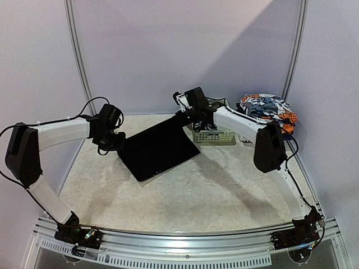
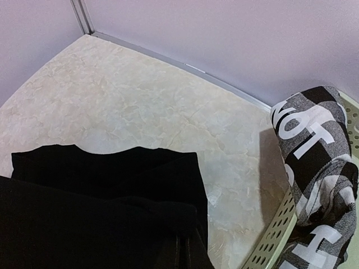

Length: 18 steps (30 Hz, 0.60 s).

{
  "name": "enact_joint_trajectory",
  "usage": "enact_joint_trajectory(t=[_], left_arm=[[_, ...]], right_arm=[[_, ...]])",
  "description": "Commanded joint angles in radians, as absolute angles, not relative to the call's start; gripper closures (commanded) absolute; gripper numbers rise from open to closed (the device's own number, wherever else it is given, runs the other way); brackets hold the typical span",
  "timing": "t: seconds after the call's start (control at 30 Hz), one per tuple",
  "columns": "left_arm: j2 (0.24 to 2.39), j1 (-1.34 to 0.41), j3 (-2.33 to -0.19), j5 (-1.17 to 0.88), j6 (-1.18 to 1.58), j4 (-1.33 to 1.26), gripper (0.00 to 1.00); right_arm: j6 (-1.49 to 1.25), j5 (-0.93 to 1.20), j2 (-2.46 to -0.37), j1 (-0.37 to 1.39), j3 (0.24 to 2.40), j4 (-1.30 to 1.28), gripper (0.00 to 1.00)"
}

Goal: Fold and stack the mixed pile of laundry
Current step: Fold the 2/3-rectangle-folded T-shirt at the center of the board.

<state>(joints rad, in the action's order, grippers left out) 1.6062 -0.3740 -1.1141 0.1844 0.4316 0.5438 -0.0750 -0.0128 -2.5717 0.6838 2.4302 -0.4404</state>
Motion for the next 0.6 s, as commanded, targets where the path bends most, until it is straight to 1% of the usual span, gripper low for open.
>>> enact_joint_trajectory(t=[0.0,0.43,0.57], left_arm=[[1.654,-0.339,-1.139,0.208,0.413,0.523,1.0],[1.782,-0.296,-1.174,0.202,0.395,0.451,1.0],[1.825,-0.284,-1.196,0.213,0.394,0.437,1.0]], right_arm=[[-0.057,-0.031,-2.61,0.657,2.459,-0.367,1.0],[-0.034,-0.031,-2.66,0.658,2.459,-0.289,0.97],[-0.025,-0.033,-2.675,0.657,2.459,-0.245,0.94]])
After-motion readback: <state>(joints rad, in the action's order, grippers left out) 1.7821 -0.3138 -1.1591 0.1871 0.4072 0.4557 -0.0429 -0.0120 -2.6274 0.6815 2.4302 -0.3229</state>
